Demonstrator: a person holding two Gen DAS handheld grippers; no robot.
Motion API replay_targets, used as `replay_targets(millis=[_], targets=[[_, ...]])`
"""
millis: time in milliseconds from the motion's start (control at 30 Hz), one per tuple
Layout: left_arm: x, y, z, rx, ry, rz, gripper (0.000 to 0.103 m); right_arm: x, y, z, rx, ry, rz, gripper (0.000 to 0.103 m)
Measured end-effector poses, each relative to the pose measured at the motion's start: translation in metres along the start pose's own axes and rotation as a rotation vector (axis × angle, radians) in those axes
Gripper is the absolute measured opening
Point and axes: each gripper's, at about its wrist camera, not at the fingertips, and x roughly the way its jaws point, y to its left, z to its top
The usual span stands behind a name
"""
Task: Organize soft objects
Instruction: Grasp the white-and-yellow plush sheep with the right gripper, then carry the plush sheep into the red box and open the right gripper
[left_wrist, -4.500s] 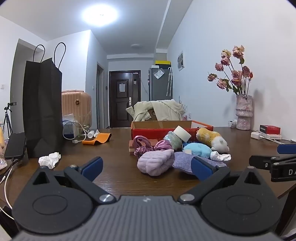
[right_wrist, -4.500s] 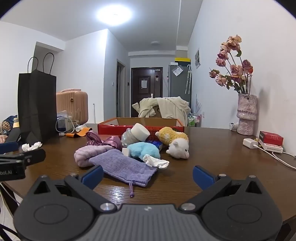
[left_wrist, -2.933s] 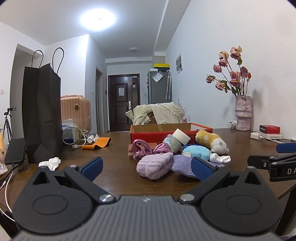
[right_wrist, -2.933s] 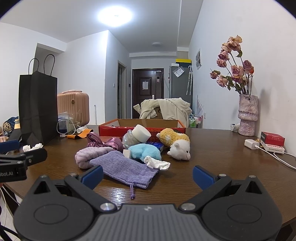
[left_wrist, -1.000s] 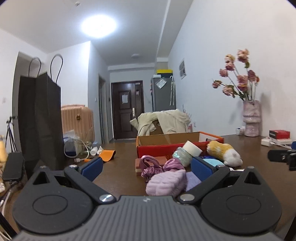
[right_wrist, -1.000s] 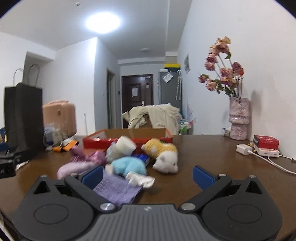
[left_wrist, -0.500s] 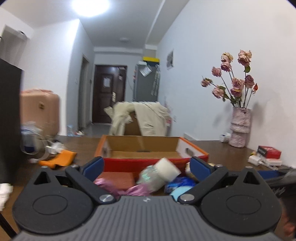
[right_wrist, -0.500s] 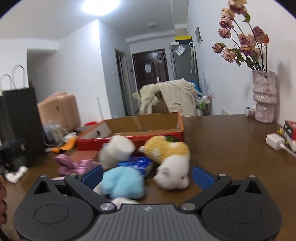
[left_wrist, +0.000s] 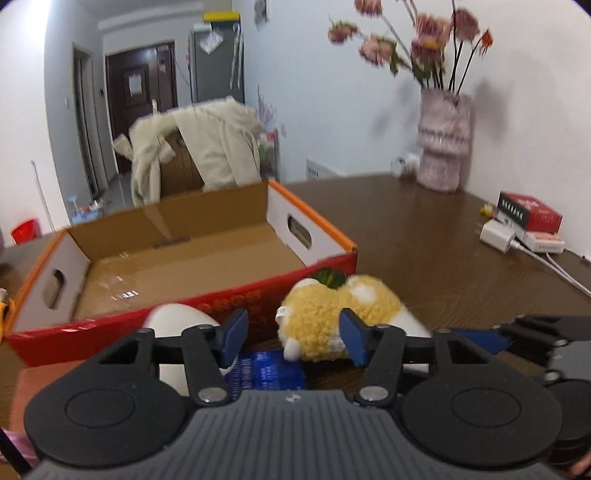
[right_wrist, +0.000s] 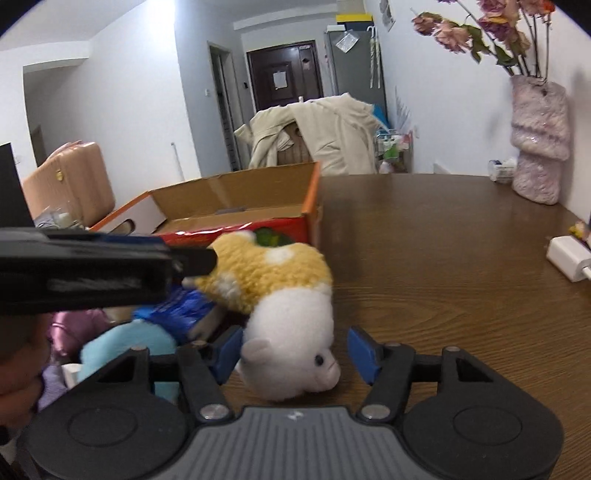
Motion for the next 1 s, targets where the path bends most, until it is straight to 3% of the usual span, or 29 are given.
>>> replay_targets(millis=[133,200,367,767,1000], targets=[[0.018,0.003,0.0,-0.045,0.064,-0.082,0.04,0.008,-0.014,0.001,0.016,0.027,0.068,0.058],[0.023,0.004,-0.001,-0.062,0.09,-0.094,0.04,0.014,-0.021,0.002,0.038,0.034,0.106,0.058],[0.018,0.005,-0.003,-0.068,0.069,-0.101,0.034,0.017,-0.02,0.0,0.031,0.039,0.124,0.052],[-0.084,0.018,0.0,-0.09,-0.098,-0.163,0.033,-0.091,0.028,0.008,-0.04,-0.13,0.117,0.05],[-0.091,0.062,0.036,-0.168,-0.158,-0.186,0.033,-0.093,0.065,0.053,-0.129,-0.191,0.109,0.049]])
